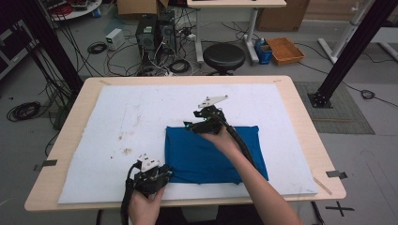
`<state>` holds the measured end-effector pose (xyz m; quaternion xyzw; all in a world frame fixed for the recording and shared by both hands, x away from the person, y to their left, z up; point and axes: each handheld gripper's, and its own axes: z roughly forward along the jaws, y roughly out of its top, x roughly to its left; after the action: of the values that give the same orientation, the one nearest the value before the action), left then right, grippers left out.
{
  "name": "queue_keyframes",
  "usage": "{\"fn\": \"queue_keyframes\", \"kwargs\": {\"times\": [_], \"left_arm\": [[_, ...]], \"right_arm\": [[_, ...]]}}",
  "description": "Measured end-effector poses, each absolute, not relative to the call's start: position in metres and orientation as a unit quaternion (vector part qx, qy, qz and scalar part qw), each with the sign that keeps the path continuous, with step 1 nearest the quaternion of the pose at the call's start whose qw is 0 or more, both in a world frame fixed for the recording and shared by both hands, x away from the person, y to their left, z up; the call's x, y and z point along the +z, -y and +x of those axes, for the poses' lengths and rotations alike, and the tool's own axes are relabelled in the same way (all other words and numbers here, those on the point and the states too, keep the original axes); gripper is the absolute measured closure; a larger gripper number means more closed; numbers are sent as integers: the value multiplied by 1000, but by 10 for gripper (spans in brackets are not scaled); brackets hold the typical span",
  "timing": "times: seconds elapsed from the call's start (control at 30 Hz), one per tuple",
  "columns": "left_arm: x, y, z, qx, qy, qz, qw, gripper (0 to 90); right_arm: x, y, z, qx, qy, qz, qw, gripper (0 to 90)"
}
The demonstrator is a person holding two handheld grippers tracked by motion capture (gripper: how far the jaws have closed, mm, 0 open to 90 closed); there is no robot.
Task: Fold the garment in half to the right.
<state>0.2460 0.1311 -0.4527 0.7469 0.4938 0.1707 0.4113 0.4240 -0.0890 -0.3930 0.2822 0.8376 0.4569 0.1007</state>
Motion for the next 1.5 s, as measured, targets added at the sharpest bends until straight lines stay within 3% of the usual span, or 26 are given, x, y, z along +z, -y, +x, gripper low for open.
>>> {"fn": "queue_keyframes", "kwargs": {"times": [0.23,0.67,0.77,0.87,1.13,1.5], "left_arm": [[-455,-133,246,163,-500,738,423,745],[-457,-137,246,153,-502,732,434,744],[-457,-137,247,154,-501,732,434,744],[-457,-137,247,150,-503,731,436,749],[-453,-139,248,138,-501,731,442,841],[-420,-129,242,159,-461,729,480,851]], "right_arm": [[-408,46,439,429,-857,277,73,583],[-435,-8,458,363,-876,307,82,644],[-441,-14,459,347,-885,297,90,707],[-441,-15,458,352,-885,294,86,873],[-421,-5,455,385,-872,291,88,884],[-383,34,448,430,-854,280,88,882]]}}
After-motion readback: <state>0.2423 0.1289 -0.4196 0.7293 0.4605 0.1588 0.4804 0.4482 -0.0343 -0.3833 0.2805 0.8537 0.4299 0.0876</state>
